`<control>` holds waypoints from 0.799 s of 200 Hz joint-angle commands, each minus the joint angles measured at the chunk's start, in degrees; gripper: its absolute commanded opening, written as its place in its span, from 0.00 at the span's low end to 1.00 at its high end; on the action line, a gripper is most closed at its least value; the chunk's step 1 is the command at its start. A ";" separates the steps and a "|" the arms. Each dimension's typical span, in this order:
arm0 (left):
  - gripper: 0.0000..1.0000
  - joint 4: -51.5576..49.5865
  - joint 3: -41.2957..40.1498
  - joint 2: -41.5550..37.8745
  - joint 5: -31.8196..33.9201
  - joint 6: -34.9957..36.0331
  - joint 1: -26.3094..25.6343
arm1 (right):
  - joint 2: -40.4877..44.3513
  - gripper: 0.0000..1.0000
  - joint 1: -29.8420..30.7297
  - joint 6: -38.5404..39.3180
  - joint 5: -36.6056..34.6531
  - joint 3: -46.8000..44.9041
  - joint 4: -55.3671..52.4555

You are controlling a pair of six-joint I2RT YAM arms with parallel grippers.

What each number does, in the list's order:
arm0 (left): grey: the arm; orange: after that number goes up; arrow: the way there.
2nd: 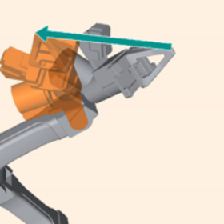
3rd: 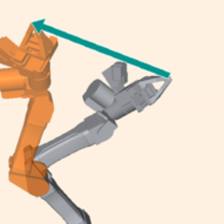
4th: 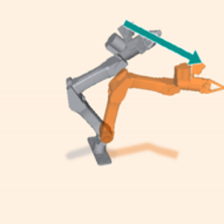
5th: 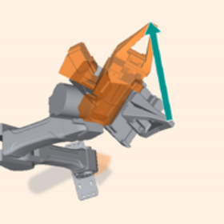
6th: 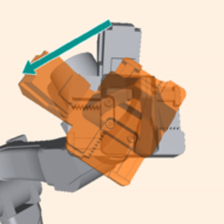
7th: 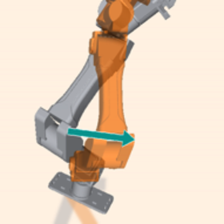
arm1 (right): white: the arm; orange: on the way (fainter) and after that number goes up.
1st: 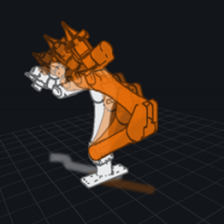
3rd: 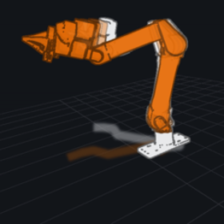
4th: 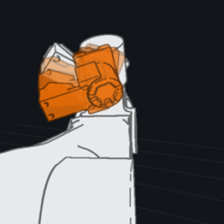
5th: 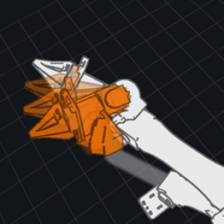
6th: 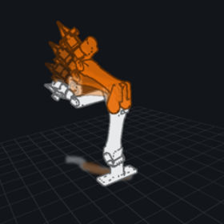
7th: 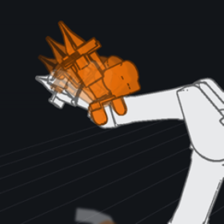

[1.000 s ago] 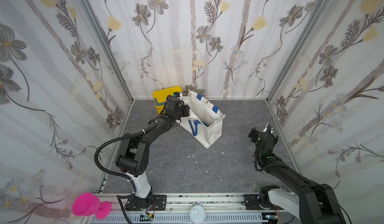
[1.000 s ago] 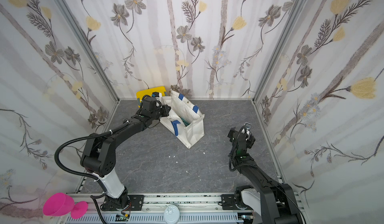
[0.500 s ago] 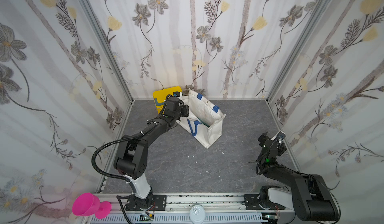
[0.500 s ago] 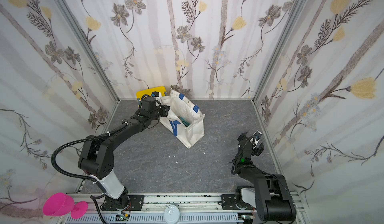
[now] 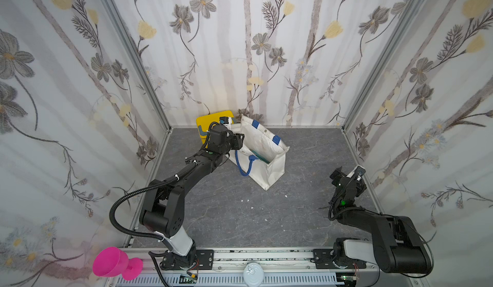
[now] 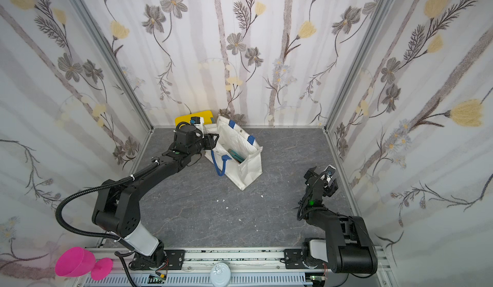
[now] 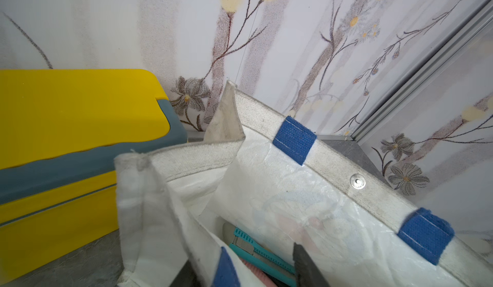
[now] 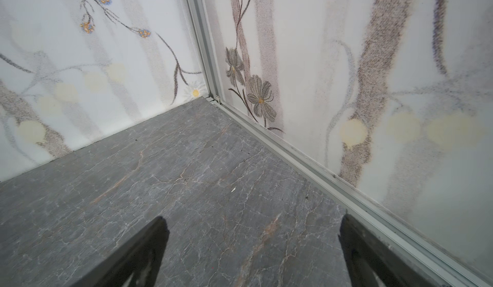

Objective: Place the art knife into the pouch
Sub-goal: Place the pouch at the center of the board.

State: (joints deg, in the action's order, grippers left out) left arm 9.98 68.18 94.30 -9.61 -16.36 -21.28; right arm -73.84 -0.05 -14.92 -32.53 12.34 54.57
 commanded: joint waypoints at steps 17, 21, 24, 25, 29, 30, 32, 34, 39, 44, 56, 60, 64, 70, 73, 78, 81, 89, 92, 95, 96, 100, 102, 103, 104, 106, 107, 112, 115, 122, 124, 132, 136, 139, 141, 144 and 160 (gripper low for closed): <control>0.99 4.16 -3.40 -4.39 2.52 0.49 0.00 | -1.06 0.99 -0.03 1.16 6.80 -0.04 4.32; 1.00 4.77 -4.13 -5.11 3.19 0.65 -0.01 | -1.25 0.99 -0.03 1.35 7.02 0.17 4.16; 1.00 5.34 -4.73 -5.70 3.72 0.77 0.06 | -1.34 1.00 -0.04 1.42 7.04 0.35 4.07; 1.00 5.50 -4.90 -5.92 3.85 0.83 0.03 | -1.41 1.00 -0.08 1.45 7.00 0.42 3.98; 1.00 6.27 -5.70 -6.75 4.63 1.13 0.01 | -1.60 0.99 -0.04 1.45 6.99 0.64 3.77; 1.00 6.41 -5.87 -6.98 4.92 1.19 0.05 | -1.67 0.99 -0.04 1.46 6.98 0.65 3.74; 1.00 6.77 -6.38 -7.37 5.31 1.34 0.09 | -1.81 0.99 -0.03 1.47 6.98 0.80 3.71; 1.00 7.09 -6.83 -7.86 5.87 1.44 0.09 | -1.89 0.99 -0.03 1.51 6.96 0.90 3.71; 1.00 7.95 -7.85 -8.93 7.24 1.71 0.05 | -2.10 1.00 -0.01 1.70 7.02 1.08 3.71; 1.00 8.96 -8.99 -10.06 8.77 1.99 0.09 | -2.26 0.99 -0.06 1.88 7.01 1.15 3.96; 1.00 11.81 -12.28 -13.03 12.44 2.82 0.10 | -2.60 0.99 -0.04 2.19 7.01 0.38 6.06; 1.00 12.96 -13.51 -14.08 13.61 3.12 0.10 | -3.37 1.00 -0.03 2.17 6.96 -0.29 7.67; 1.00 14.07 -14.76 -15.13 14.77 3.36 0.14 | -4.38 1.00 -0.03 2.23 6.88 -1.05 10.65; 1.00 15.99 -16.71 -16.70 16.48 3.72 0.17 | -5.73 0.99 -0.03 3.18 6.89 -1.90 14.89; 1.00 16.82 -17.63 -17.45 17.44 3.91 0.20 | -5.75 0.99 0.00 3.43 7.33 -1.89 15.02; 1.00 18.31 -19.30 -18.66 19.02 4.40 0.23 | -5.31 1.00 0.05 3.33 7.56 -1.09 12.61; 1.00 19.09 -20.23 -19.39 19.80 4.67 0.33 | -5.00 1.00 0.04 3.08 7.59 -0.51 10.91; 1.00 21.11 -22.60 -21.13 22.02 5.53 0.57 | -5.09 1.00 0.05 2.91 7.57 0.43 8.72; 1.00 21.78 -23.53 -21.70 22.81 5.82 0.72 | -5.40 1.00 0.05 3.00 7.51 0.38 9.31; 1.00 22.49 -24.40 -21.93 23.51 6.20 0.95 | -5.69 1.00 0.05 3.23 7.56 0.28 10.22; 1.00 22.69 -24.67 -21.95 23.68 6.31 1.05 | -5.74 1.00 0.05 3.32 7.61 0.26 10.43; 1.00 23.57 -25.85 -23.13 24.38 6.89 1.40 | -5.94 1.00 0.05 3.54 7.66 0.07 11.25; 1.00 23.94 -26.49 -23.62 24.64 7.11 1.54 | -5.96 1.00 0.05 3.57 7.66 0.04 11.39; 1.00 24.12 -26.81 -23.81 24.77 7.30 1.70 | -5.96 1.00 0.05 3.57 7.70 0.05 11.42; 1.00 24.43 -27.06 -23.90 24.92 7.52 1.82 | -5.92 1.00 0.05 3.58 7.68 0.01 11.38; 1.00 24.95 -27.71 -24.19 25.19 7.76 2.02 | -5.88 1.00 0.05 3.58 7.73 -0.02 11.32; 1.00 25.15 -28.04 -24.40 25.31 7.93 2.16 | -5.88 1.00 0.05 3.58 7.74 -0.03 11.25; 1.00 26.41 -29.70 -25.06 26.12 8.57 2.86 | -5.72 1.00 0.05 3.58 8.01 -0.01 10.98; 1.00 27.36 -30.75 -25.41 26.57 8.95 3.28 | -5.63 0.99 0.05 3.59 8.19 -0.03 10.88; 1.00 29.29 -33.11 -26.01 27.29 9.54 4.57 | -5.53 0.99 0.05 3.81 9.02 -0.02 10.88; 1.00 29.92 -33.86 -26.19 27.41 9.56 5.06 | -5.52 1.00 0.12 4.01 9.32 -0.05 10.86; 1.00 31.89 -36.42 -26.57 28.13 9.26 6.68 | -5.68 1.00 0.26 4.81 10.49 -0.20 11.35; 1.00 33.12 -37.72 -26.70 28.20 9.05 7.62 | -5.90 0.99 0.42 5.24 10.92 -0.29 12.04; 1.00 34.00 -38.57 -26.87 28.16 8.95 8.27 | -6.07 1.00 0.61 5.58 11.21 -0.43 12.43; 1.00 34.70 -39.36 -26.93 28.09 8.91 8.71 | -6.23 0.99 0.70 5.77 11.40 -0.51 12.72; 1.00 35.62 -40.26 -26.97 27.75 8.89 9.37 | -6.41 1.00 0.79 6.16 11.82 -0.55 13.09; 1.00 40.75 -44.55 -26.87 26.92 8.88 12.14 | -7.83 0.99 1.37 8.53 15.75 -0.90 15.43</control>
State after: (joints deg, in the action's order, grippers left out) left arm 39.55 28.01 67.68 15.70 -8.54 -11.99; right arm -80.20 0.73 -10.31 -22.33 11.86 64.42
